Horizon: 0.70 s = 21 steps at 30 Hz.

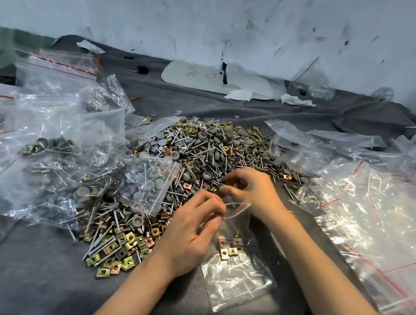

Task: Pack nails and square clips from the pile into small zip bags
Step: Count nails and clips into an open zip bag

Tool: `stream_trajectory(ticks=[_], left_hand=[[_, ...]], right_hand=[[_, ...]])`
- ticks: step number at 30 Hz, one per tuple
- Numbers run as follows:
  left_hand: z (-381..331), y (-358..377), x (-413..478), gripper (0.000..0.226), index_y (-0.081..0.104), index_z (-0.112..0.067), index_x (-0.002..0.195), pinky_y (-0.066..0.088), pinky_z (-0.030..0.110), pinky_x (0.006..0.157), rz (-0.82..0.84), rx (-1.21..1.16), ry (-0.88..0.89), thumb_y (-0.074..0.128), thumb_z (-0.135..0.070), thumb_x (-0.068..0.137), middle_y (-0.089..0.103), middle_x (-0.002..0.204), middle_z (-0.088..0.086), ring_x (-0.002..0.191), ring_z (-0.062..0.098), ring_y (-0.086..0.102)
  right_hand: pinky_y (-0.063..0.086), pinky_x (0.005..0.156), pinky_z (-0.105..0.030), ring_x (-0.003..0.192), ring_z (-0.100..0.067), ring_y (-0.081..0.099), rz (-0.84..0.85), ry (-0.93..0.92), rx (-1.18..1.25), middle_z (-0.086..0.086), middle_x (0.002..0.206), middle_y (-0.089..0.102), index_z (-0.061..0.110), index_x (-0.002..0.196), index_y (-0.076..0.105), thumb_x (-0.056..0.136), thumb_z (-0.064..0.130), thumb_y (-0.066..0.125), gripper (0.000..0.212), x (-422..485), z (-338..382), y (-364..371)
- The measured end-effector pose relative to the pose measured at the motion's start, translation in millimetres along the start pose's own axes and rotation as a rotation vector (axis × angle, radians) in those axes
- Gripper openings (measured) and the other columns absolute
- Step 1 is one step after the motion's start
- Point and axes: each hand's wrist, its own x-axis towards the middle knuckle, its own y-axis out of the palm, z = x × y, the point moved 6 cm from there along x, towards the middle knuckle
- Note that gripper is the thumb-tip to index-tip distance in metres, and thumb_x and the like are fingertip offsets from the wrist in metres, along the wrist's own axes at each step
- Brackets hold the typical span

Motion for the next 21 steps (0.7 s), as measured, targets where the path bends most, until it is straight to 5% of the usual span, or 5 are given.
stream_trajectory(ticks=[5, 11, 21], left_hand=[[-1, 1, 0, 0.030, 0.060, -0.005, 0.087, 0.043, 0.018, 0.076, 0.003, 0.019, -0.003, 0.040, -0.026, 0.087, 0.057, 0.097, 0.002, 0.085, 0.008, 0.053], [-1, 0, 0, 0.029, 0.059, -0.005, 0.088, 0.044, 0.021, 0.078, -0.003, 0.016, 0.001, 0.040, -0.026, 0.088, 0.057, 0.097, 0.003, 0.087, 0.009, 0.054], [0, -1, 0, 0.026, 0.059, -0.007, 0.090, 0.040, 0.012, 0.081, -0.011, 0.058, 0.012, 0.040, -0.025, 0.089, 0.057, 0.098, 0.000, 0.091, 0.003, 0.052]], right_hand=[[0.041, 0.078, -0.025, 0.088, -0.013, 0.051, -0.129, -0.079, -0.066, 0.004, 0.097, 0.051, 0.011, 0.093, 0.068, 0.084, 0.015, 0.069, 0.010, 0, -3, 15], [0.051, 0.075, -0.026, 0.075, -0.010, 0.062, -0.254, -0.009, 0.268, 0.006, 0.080, 0.066, 0.016, 0.083, 0.066, 0.082, 0.013, 0.072, 0.007, -13, -5, -17], [0.052, 0.067, -0.027, 0.070, -0.014, 0.065, 0.021, -0.164, 0.246, 0.005, 0.074, 0.069, 0.021, 0.081, 0.072, 0.080, 0.013, 0.074, 0.008, -40, 46, -56]])
